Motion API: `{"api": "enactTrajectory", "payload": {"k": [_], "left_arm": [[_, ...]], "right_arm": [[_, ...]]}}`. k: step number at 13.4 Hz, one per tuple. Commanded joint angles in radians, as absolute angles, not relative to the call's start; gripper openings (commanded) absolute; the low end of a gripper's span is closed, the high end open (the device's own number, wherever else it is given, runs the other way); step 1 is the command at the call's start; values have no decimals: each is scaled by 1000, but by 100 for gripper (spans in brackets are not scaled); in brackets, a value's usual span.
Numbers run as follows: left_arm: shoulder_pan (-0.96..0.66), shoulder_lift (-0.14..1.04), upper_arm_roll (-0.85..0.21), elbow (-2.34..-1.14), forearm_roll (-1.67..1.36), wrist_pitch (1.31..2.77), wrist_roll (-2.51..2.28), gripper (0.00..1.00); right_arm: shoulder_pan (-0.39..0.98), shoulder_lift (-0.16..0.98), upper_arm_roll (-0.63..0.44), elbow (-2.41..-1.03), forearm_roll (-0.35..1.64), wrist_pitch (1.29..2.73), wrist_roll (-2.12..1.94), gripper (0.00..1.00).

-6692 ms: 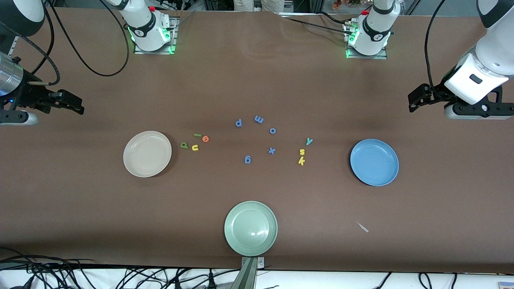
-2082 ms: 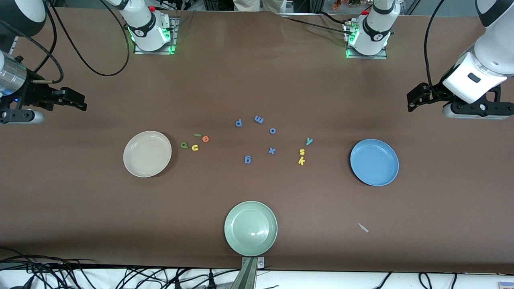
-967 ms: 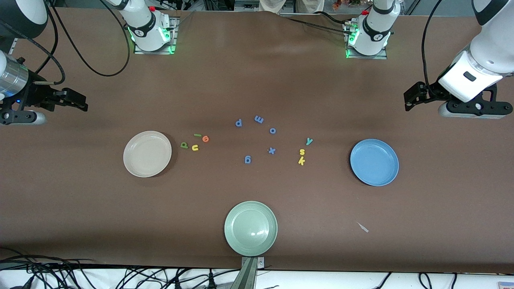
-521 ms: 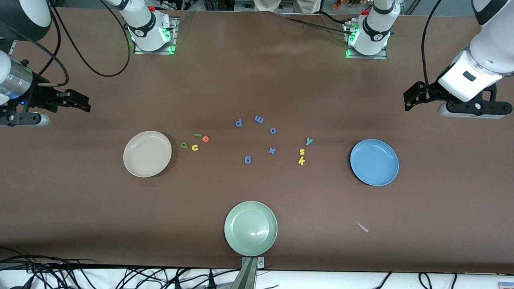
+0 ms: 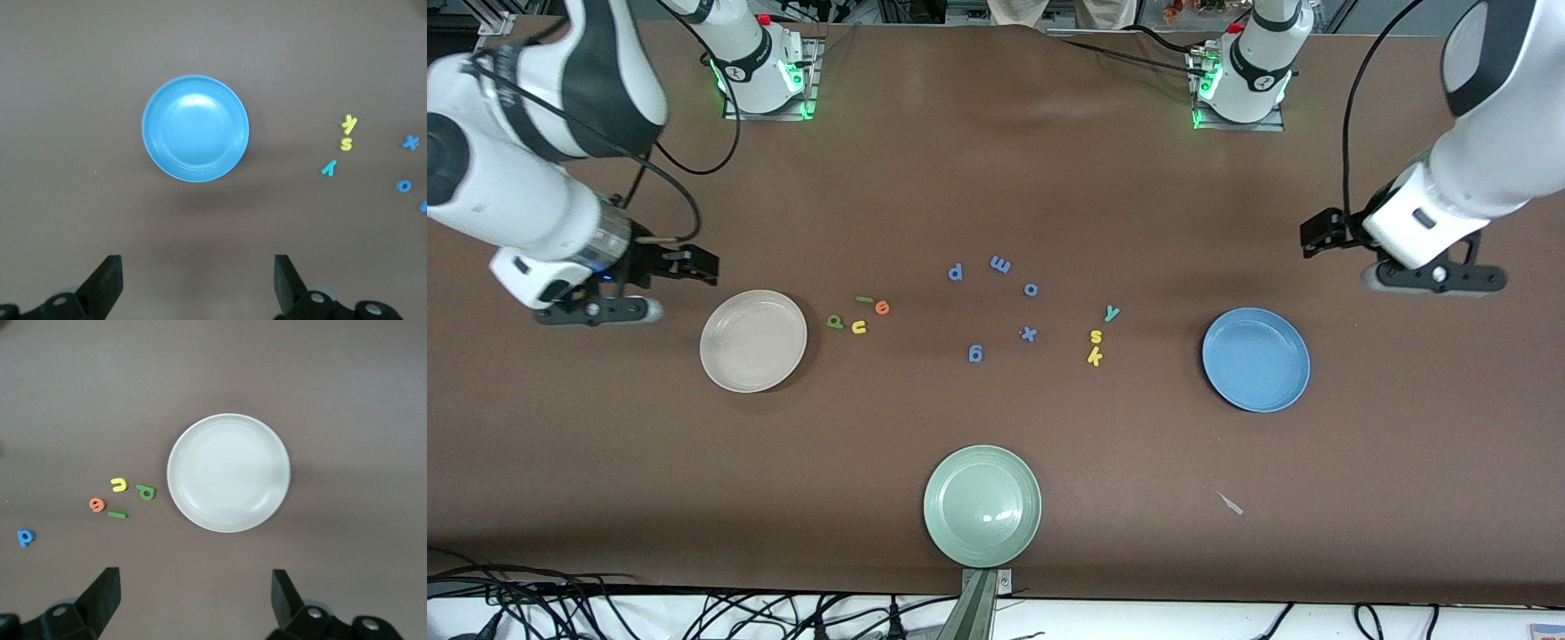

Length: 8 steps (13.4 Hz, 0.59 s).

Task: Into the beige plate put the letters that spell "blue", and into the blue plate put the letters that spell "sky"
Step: 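Reach the left gripper to yellow letters while the right gripper reaches green bar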

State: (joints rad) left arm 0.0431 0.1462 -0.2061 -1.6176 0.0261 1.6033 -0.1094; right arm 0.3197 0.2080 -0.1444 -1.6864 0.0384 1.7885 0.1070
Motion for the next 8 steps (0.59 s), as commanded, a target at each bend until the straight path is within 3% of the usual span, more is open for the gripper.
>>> {"api": "enactTrajectory", "payload": {"k": [1,5,8], "left_arm": [[-7,250,-216,-1589,15,1595,-101,100],[-122,388,-215,-1589,20,1739,-123,100],[-226,460,-219,-1591,119,1786,-251,100]], "right_arm": [[350,224,-149,-1739,76,1871,152,100],[429,255,-140,-1893,100,2104,320,100],[465,302,-126,-1914,101,2180,438,100]]}}
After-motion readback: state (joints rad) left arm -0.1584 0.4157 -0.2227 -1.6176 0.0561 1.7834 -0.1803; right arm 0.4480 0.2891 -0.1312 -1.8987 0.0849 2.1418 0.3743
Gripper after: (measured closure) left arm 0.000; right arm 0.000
